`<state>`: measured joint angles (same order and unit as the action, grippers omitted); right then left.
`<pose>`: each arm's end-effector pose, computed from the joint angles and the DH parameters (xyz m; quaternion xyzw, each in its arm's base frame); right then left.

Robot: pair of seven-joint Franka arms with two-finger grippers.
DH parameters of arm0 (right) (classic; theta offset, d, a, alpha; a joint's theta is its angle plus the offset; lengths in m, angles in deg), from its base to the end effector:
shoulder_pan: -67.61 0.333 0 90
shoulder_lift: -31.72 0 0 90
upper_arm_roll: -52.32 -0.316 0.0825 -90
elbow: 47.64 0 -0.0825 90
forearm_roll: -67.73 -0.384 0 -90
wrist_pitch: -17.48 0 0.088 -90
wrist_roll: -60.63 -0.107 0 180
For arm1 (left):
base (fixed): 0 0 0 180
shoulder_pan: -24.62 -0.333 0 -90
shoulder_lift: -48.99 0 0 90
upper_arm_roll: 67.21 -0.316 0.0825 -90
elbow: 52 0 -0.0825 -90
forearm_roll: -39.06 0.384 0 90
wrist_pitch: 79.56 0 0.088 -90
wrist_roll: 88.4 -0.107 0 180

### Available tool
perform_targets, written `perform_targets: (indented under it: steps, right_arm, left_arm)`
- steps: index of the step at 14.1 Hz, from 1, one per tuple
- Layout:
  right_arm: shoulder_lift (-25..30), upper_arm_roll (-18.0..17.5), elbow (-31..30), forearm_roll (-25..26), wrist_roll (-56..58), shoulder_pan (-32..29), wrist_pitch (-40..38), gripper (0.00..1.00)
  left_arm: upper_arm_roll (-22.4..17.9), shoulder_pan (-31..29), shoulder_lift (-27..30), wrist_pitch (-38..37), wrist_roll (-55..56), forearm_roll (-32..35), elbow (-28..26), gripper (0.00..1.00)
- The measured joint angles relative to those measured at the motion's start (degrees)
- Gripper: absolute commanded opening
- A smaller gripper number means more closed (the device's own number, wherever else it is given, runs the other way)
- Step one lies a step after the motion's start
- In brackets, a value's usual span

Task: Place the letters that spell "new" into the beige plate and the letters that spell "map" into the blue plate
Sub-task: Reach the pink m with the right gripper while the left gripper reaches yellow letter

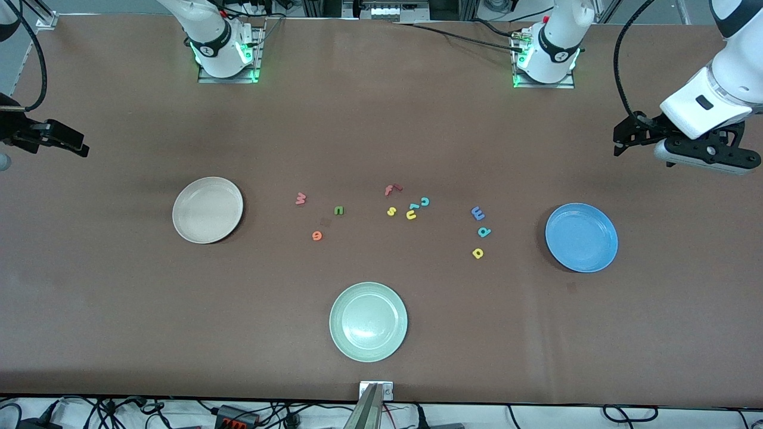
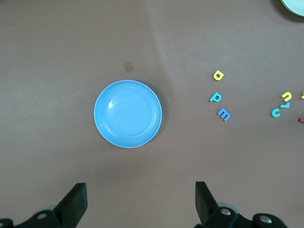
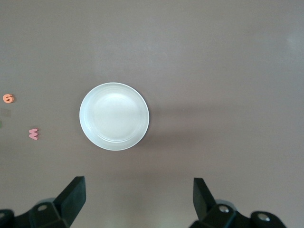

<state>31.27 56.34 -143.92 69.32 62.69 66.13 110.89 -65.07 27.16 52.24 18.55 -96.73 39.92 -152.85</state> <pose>0.5548 -0.0561 0.5734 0.9991 -0.0288 -0.0298 0.0122 0.5432 -0.0435 0.5779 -0.9934 0.1143 -0.0042 0.0086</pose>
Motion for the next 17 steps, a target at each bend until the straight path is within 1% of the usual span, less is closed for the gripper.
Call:
perform_targets:
  steps: [3, 5, 7, 9, 12, 14, 17]
  right_arm:
    - [-1.3, -0.2, -0.9, 0.0, 0.1, 0.1, -0.1, 1.0]
    - [-4.5, -0.7, -1.6, -0.1, 0.2, 1.7, 0.7, 1.0]
    - [-8.7, -0.9, -1.9, -0.2, 0.2, 5.5, 2.9, 1.0]
    - [-12.7, -1.1, -2.0, -0.2, -0.2, 10.5, 5.2, 1.0]
    - [-18.1, -1.2, -2.0, -1.6, -6.3, 17.1, 11.0, 1.0]
    - [-21.1, -1.2, -2.6, -3.8, -10.2, 19.8, 15.5, 1.0]
    - [-24.6, -1.3, -4.3, -5.0, -14.7, 23.3, 21.1, 1.0]
  left_arm:
    - [0.0, 0.0, 0.0, 0.0, 0.0, 0.0, 0.0, 1.0]
    - [0.0, 0.0, 0.0, -0.1, 0.0, 0.0, 0.0, 1.0]
    - [0.0, 0.0, 0.0, -0.1, 0.0, 0.0, 0.1, 1.0]
    - [0.1, 0.0, 0.0, -0.1, 0.0, 0.0, 0.1, 1.0]
    - [0.0, 0.0, 0.0, -0.1, 1.0, 0.0, 0.1, 1.0]
    - [0.0, 0.0, 0.0, -0.3, 1.4, 0.0, 0.1, 1.0]
    - [0.1, 0.0, 0.0, -0.6, 1.5, 0.0, 0.1, 1.0]
